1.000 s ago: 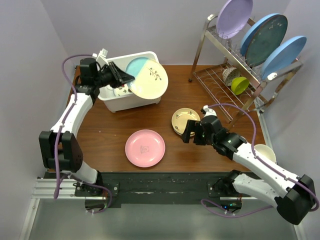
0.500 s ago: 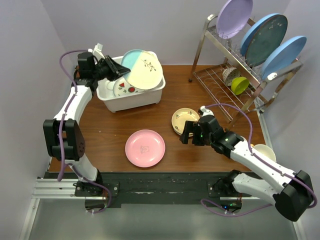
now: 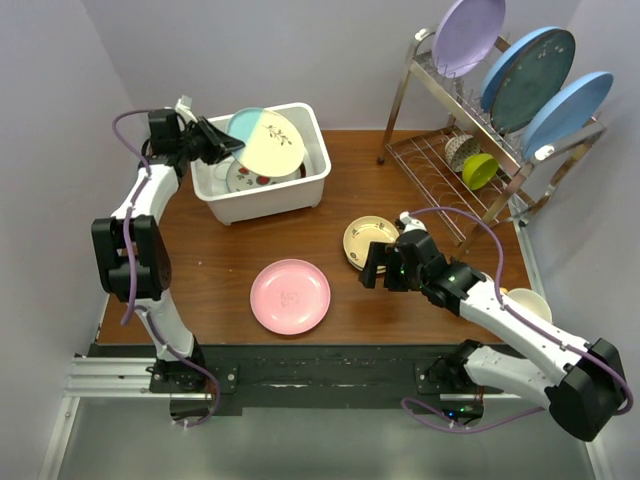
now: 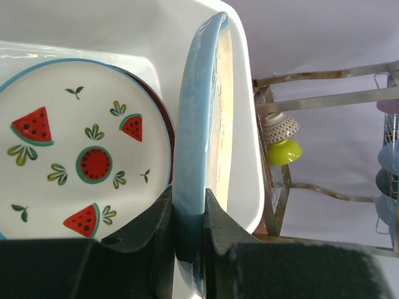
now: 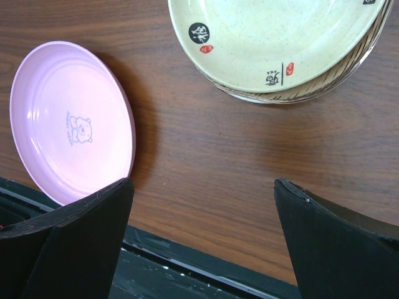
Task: Place the plates into the plastic bin on the countertop
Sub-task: Place the plate in the plastic bin.
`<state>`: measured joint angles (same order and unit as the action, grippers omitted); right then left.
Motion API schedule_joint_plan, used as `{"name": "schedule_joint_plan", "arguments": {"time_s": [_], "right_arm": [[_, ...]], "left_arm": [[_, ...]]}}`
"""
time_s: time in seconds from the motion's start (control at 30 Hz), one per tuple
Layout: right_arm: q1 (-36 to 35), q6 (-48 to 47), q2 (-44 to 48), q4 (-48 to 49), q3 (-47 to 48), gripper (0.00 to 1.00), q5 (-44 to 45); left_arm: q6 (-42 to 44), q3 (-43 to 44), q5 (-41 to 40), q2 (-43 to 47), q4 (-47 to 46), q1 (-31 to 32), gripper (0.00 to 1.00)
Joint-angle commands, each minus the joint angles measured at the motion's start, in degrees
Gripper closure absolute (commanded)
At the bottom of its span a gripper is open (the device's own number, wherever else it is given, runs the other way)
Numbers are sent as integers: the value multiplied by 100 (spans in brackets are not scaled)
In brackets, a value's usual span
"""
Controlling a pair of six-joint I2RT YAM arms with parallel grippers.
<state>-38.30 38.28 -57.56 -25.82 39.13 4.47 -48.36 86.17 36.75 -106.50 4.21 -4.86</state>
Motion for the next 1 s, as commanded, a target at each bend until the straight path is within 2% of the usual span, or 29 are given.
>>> {"name": "schedule_joint_plan", "arguments": {"time_s": [0.0, 0.73, 0.93, 0.97], "right_arm": [[-10, -102, -71, 174, 33, 1, -104], [-2, -110, -308, 271, -2, 1, -350], [-2, -137, -361, 271, -2, 1, -377], [-10, -137, -370, 271, -2, 1, -377]], "left_arm": [[142, 392, 227, 33, -579, -32, 100], [898, 58, -18, -310, 501, -59, 99], [1030, 136, -177, -336, 791, -67, 84], [1056, 163, -177, -371, 853, -67, 78]]}}
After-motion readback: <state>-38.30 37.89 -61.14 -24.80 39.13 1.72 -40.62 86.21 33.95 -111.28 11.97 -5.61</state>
